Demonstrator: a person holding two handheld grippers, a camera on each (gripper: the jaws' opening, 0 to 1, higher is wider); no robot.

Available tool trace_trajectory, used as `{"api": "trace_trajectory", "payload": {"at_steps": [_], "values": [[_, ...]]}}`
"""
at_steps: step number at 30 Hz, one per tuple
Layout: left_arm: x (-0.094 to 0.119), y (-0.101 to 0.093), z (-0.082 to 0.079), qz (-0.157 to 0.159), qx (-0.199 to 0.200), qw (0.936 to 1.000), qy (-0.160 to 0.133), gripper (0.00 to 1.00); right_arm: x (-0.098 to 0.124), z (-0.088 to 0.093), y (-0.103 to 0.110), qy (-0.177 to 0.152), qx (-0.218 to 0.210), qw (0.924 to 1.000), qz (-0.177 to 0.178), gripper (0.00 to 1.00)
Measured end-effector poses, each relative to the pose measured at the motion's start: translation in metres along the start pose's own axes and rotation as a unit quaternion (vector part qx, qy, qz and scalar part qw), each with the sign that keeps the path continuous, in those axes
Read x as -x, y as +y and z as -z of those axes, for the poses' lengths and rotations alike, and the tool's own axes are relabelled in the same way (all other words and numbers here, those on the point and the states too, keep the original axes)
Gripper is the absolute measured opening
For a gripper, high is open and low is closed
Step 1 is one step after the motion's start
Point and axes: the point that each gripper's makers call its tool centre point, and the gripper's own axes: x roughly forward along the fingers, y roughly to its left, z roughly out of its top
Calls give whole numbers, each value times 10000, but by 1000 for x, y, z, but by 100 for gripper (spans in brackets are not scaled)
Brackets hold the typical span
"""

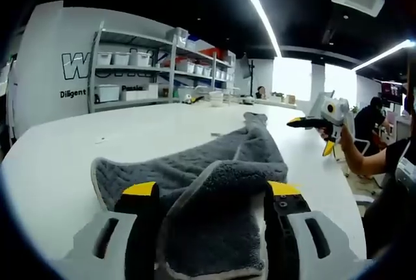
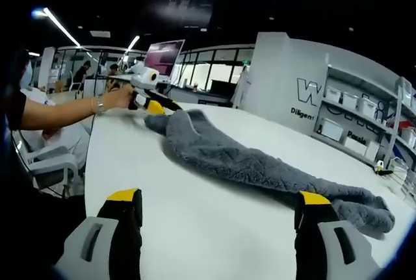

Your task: Open the folded towel by lifting each exposed corner and separating the folded layers until the towel lies flat within the target outline without major curled edges

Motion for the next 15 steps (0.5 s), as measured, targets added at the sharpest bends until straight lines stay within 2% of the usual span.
{"api": "trace_trajectory", "payload": {"at_steps": [2, 4, 8, 11, 15], "values": [[-1, 1, 1, -100, -520, 9986, 39, 32, 0, 1, 1, -11, -39, 10000, -70, 99], [-2, 3, 1, -165, -412, 9990, 50, 30, 0, 2, 0, 16, -20, 10000, -46, 99], [1, -2, -6, 4, -395, 9992, -118, 10, 0, 7, -2, 89, -6, 10000, -16, 99], [2, -7, -10, -8, -515, 9986, -149, 6, 0, 10, -2, 97, -3, 10000, -7, 99], [6, -23, -19, 65, -804, 9967, -94, 6, -1, 12, -2, 114, -27, 9999, -31, 99]]}}
